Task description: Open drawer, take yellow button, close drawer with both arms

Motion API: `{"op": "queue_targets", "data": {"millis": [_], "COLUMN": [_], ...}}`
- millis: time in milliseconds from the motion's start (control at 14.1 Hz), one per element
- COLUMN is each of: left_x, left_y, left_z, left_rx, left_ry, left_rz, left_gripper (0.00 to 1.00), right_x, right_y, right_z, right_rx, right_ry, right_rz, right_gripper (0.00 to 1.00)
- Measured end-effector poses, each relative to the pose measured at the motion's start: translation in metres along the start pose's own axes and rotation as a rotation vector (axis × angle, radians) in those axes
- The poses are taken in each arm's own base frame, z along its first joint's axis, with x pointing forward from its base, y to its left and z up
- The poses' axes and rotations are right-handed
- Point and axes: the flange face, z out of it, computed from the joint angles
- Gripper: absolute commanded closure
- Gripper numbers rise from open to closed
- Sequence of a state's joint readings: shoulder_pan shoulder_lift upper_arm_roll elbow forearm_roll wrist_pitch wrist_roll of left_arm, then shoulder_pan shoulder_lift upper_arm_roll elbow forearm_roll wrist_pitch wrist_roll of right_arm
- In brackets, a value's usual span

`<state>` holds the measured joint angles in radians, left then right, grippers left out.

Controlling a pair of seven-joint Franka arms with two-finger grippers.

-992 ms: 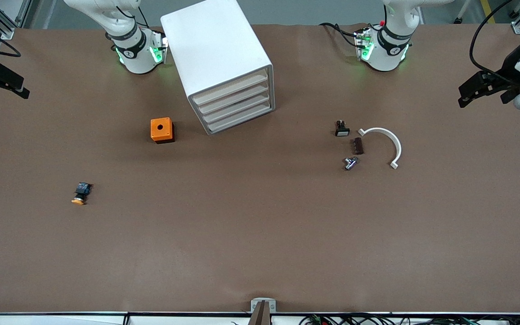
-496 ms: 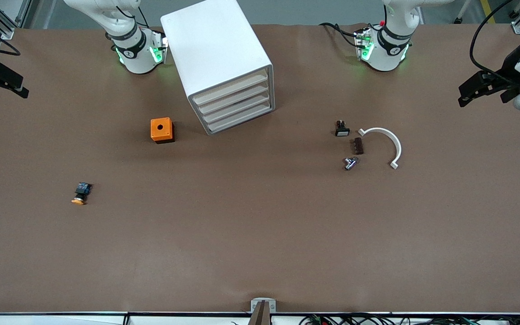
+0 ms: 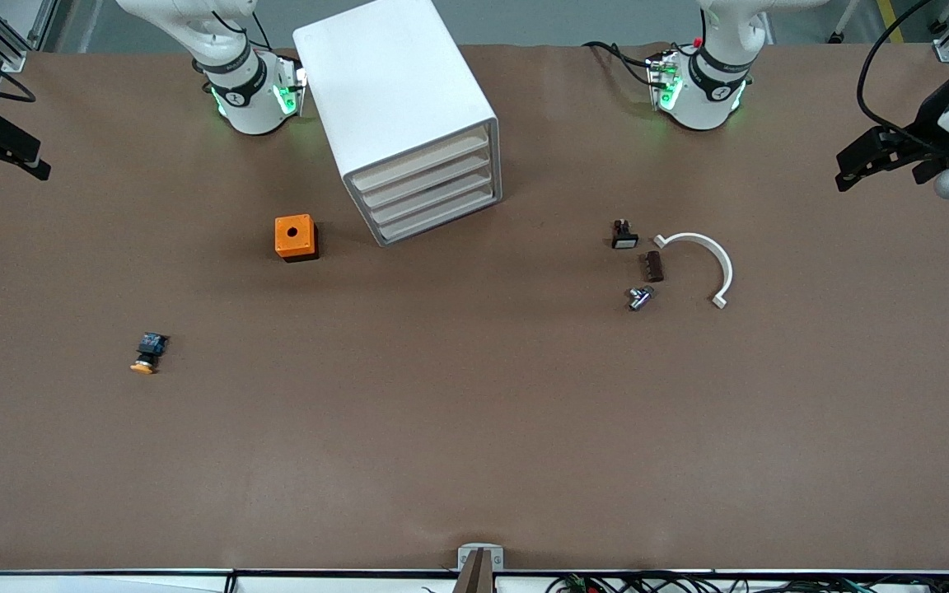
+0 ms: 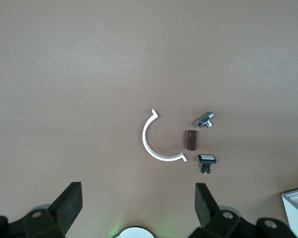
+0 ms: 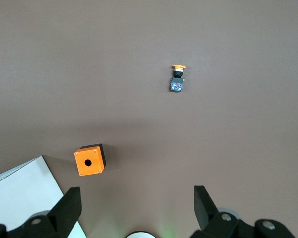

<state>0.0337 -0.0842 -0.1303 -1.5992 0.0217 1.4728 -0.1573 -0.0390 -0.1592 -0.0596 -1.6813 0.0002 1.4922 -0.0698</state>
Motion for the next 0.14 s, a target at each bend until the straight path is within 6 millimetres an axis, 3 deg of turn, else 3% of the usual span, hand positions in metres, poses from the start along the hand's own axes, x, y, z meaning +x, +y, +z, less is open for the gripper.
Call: {"op": "queue_targets", "data": {"millis": [142], "left_x": [-0.0001], "left_y": [0.0], "left_z": [0.0], "left_rx": [0.0], "left_ry": [-0.001], "left_rz": [0.0], "left_gripper": [0.0], "right_x": [-0.0001], "right_y": [0.0002], "right_z": [-0.0002], "right_rx": [0.0], "right_ry": [0.001], "right_rz": [0.0], "right_gripper": [0.0]}}
